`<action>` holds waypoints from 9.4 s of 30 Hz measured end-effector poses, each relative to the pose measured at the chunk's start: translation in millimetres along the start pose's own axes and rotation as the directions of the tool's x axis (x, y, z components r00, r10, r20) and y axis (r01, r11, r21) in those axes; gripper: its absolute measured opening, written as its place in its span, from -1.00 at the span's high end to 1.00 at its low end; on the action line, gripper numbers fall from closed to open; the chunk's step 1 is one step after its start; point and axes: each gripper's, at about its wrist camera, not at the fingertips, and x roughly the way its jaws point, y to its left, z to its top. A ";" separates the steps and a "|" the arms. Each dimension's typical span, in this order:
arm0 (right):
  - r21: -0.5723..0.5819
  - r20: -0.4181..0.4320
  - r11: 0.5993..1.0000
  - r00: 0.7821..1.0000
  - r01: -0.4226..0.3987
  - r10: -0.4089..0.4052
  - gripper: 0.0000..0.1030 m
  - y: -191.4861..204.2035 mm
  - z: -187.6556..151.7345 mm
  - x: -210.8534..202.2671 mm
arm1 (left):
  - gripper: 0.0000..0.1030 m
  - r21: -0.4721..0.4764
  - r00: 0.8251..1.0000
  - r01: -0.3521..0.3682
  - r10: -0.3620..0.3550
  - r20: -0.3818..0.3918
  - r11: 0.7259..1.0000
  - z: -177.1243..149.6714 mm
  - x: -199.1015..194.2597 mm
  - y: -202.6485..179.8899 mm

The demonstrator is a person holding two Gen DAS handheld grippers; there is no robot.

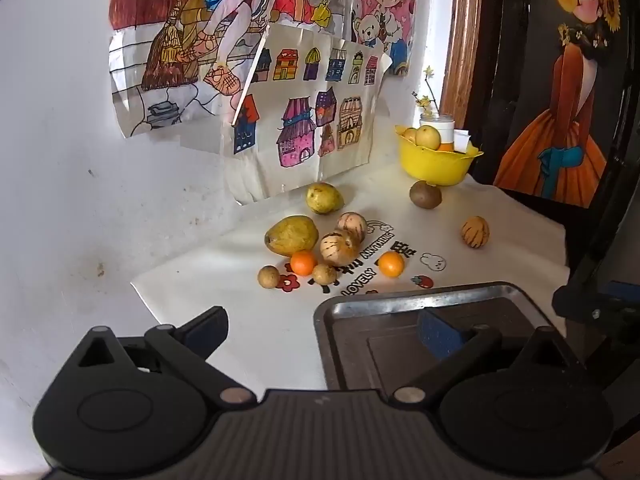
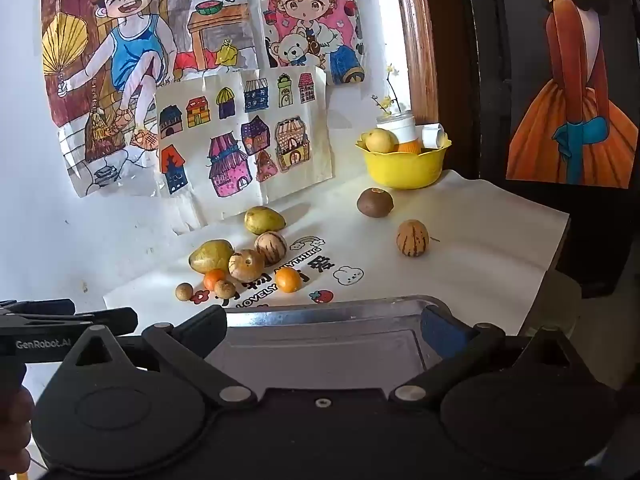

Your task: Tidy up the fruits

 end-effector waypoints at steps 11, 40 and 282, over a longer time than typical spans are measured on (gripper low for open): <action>0.007 0.022 1.000 1.000 -0.014 0.014 -0.99 10.9 2.0 -1.1 | -0.99 0.028 1.000 -0.019 0.019 0.001 0.999 -6.6 7.1 0.3; 0.001 0.027 1.000 0.999 -0.018 0.018 -0.99 2.0 -2.7 8.3 | -0.99 0.029 1.000 -0.022 0.022 -0.002 0.999 -3.8 10.6 -4.1; -0.097 -0.307 0.993 0.951 -0.073 0.040 0.30 -36.5 -43.9 89.7 | 0.45 0.072 0.973 0.125 -0.108 -0.205 0.990 -47.5 97.0 -64.1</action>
